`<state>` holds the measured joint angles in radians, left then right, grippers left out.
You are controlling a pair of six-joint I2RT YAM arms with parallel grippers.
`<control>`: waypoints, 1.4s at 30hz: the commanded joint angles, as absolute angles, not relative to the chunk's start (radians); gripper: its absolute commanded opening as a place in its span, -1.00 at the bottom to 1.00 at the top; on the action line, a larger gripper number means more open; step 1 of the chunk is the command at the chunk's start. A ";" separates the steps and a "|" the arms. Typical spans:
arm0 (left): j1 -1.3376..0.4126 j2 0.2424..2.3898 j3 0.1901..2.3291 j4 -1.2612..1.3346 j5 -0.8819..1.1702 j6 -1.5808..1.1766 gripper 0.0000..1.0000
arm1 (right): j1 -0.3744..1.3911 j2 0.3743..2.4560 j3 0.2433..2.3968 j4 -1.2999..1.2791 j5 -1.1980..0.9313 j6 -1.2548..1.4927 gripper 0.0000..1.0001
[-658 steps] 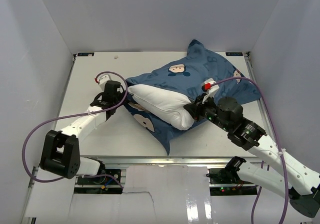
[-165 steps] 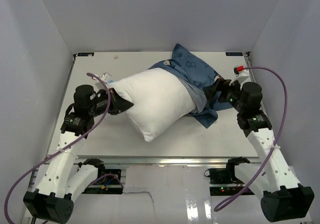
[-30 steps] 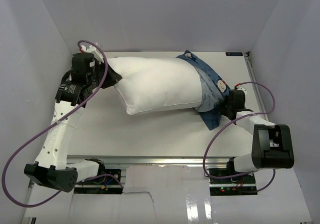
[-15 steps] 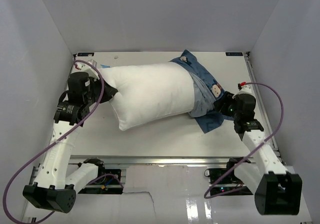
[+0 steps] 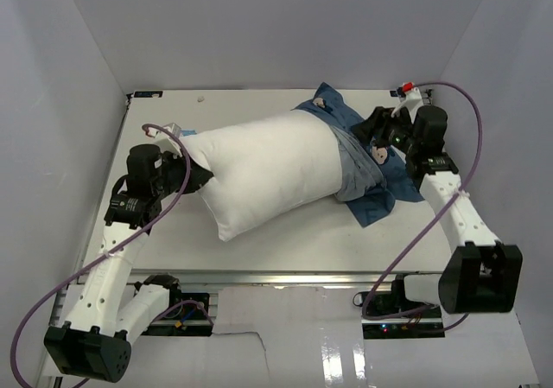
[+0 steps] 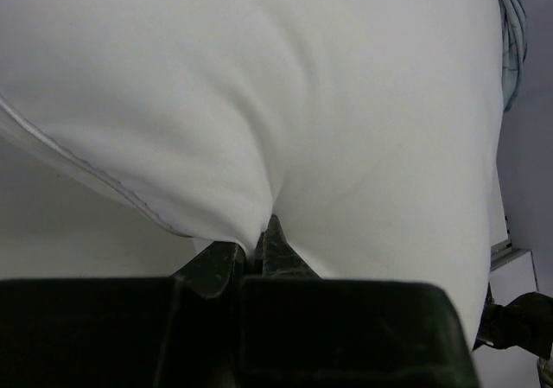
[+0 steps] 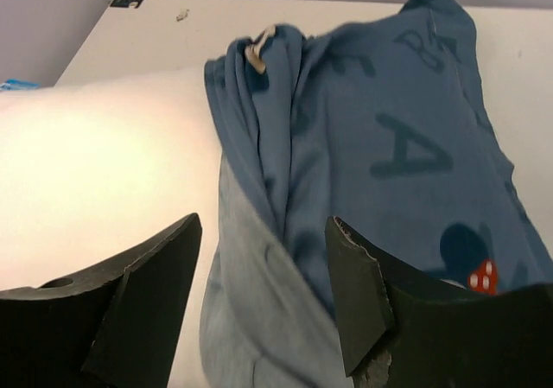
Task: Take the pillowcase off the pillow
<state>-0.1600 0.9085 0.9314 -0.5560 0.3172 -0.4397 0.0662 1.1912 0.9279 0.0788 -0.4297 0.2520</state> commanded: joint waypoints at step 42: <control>-0.163 0.733 0.928 -0.542 0.308 -0.411 -1.00 | 0.241 2.096 2.076 -0.304 -0.400 0.058 0.78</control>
<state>-0.1619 0.7452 0.9150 -0.6022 0.3172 -0.4255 0.2287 2.1929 2.0651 -0.2920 -0.3161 0.0498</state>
